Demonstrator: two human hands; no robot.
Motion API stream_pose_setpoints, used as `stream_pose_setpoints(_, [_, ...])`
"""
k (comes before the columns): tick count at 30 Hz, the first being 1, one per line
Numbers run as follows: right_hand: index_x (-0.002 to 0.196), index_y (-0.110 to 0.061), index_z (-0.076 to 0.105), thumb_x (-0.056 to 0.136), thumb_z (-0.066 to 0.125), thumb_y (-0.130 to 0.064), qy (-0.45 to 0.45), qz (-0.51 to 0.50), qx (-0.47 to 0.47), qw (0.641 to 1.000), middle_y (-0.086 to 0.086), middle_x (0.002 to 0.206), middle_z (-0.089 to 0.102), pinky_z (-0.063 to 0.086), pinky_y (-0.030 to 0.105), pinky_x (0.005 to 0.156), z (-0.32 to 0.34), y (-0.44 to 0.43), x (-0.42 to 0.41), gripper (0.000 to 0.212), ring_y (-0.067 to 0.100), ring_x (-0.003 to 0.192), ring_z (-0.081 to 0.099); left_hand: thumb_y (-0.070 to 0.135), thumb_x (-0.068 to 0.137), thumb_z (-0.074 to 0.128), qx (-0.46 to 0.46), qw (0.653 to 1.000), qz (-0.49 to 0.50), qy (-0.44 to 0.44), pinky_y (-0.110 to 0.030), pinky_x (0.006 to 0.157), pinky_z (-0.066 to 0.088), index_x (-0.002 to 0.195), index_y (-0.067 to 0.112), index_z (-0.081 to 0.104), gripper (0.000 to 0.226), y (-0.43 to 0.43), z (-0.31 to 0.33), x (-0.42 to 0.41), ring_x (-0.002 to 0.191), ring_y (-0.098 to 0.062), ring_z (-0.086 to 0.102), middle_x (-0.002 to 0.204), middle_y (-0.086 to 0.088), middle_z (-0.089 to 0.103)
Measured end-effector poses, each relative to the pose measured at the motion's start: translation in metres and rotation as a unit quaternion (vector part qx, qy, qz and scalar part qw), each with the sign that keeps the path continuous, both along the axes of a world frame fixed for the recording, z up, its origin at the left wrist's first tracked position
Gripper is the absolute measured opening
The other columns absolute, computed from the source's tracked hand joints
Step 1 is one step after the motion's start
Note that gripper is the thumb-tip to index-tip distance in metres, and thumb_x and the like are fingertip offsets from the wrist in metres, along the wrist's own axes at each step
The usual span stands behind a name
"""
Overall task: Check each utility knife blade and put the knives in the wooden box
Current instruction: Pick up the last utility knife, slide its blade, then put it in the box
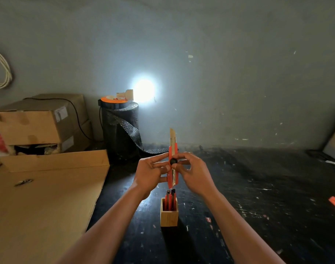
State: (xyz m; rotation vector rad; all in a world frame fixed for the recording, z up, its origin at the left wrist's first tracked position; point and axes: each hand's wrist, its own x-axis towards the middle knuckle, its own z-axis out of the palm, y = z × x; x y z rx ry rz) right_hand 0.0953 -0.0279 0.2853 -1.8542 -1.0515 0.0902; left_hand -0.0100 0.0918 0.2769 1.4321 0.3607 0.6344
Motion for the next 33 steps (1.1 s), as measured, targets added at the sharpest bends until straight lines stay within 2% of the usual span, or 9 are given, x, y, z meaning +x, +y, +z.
stream_pose_setpoints(3, [0.116,-0.022,0.069,0.096,0.067,-0.018,0.011,-0.008,0.005,1.0,-0.004,0.12,0.071,0.05,0.029,0.096,-0.004,-0.001,0.0,0.02,0.011,0.111,0.064,-0.016,0.09,0.064,-0.004,1.0,-0.003,0.014,-0.037,0.066,0.065,0.124,0.011,0.072,0.045,0.003,-0.002,0.0,0.086,-0.03,0.08,0.099,-0.012,0.082])
stream_pose_setpoints(5, [0.114,-0.023,0.07,0.096,0.067,-0.018,0.008,-0.013,-0.002,1.0,-0.004,0.119,0.072,0.05,0.034,0.099,-0.005,-0.002,-0.001,0.019,0.012,0.112,0.064,-0.018,0.09,0.063,-0.007,1.0,-0.007,0.019,-0.034,0.062,0.064,0.124,0.011,0.072,0.045,0.002,-0.002,0.001,0.084,-0.028,0.08,0.097,-0.01,0.082])
stream_pose_setpoints(8, [0.113,-0.023,0.07,0.096,0.067,-0.018,-0.001,-0.008,-0.015,1.0,-0.004,0.119,0.071,0.05,0.034,0.1,-0.004,-0.004,0.001,0.018,0.012,0.112,0.064,-0.019,0.09,0.062,-0.013,1.0,-0.011,0.024,-0.03,0.059,0.063,0.123,0.01,0.072,0.046,0.002,-0.003,0.001,0.08,-0.024,0.081,0.093,-0.006,0.083])
stream_pose_setpoints(14, [0.109,-0.025,0.07,0.093,0.07,-0.017,0.011,0.002,-0.028,1.0,-0.005,0.117,0.073,0.05,0.039,0.102,-0.009,-0.007,0.006,0.018,0.013,0.113,0.065,-0.02,0.09,0.059,-0.032,0.999,-0.023,0.028,-0.03,0.058,0.063,0.123,0.01,0.072,0.047,0.005,0.0,0.005,0.082,-0.025,0.081,0.096,-0.01,0.082])
stream_pose_setpoints(22, [0.104,-0.032,0.07,0.092,0.072,-0.017,0.019,0.004,-0.033,0.999,-0.009,0.111,0.074,0.055,0.042,0.1,-0.012,-0.007,0.013,0.019,0.011,0.109,0.066,-0.017,0.09,0.059,-0.055,0.997,-0.036,0.035,-0.034,0.061,0.064,0.118,0.016,0.074,0.046,0.006,-0.003,0.009,0.088,-0.028,0.08,0.101,-0.013,0.081])
stream_pose_setpoints(25, [0.105,-0.031,0.07,0.092,0.073,-0.018,0.019,0.01,-0.036,0.999,-0.009,0.112,0.074,0.055,0.043,0.1,-0.011,-0.005,0.016,0.019,0.01,0.108,0.066,-0.01,0.093,0.061,-0.046,0.998,-0.029,0.033,-0.036,0.062,0.064,0.117,0.02,0.074,0.04,0.006,0.0,0.011,0.089,-0.028,0.08,0.099,-0.012,0.082])
stream_pose_setpoints(30, [0.109,-0.026,0.071,0.093,0.071,-0.017,0.031,0.02,-0.036,0.999,-0.006,0.114,0.073,0.054,0.039,0.099,-0.01,-0.002,0.017,0.019,0.012,0.109,0.066,-0.004,0.093,0.066,-0.005,0.999,-0.004,0.034,-0.03,0.056,0.062,0.12,0.014,0.074,0.033,0.009,0.005,0.014,0.083,-0.024,0.081,0.096,-0.006,0.083])
stream_pose_setpoints(33, [0.109,-0.026,0.07,0.093,0.071,-0.016,0.028,0.025,-0.047,0.998,-0.006,0.114,0.073,0.052,0.031,0.094,-0.014,0.0,0.017,0.019,0.012,0.109,0.066,-0.006,0.093,0.065,0.013,0.999,0.009,0.04,-0.031,0.057,0.063,0.118,0.012,0.075,0.033,0.01,0.004,0.014,0.082,-0.023,0.081,0.094,-0.005,0.083])
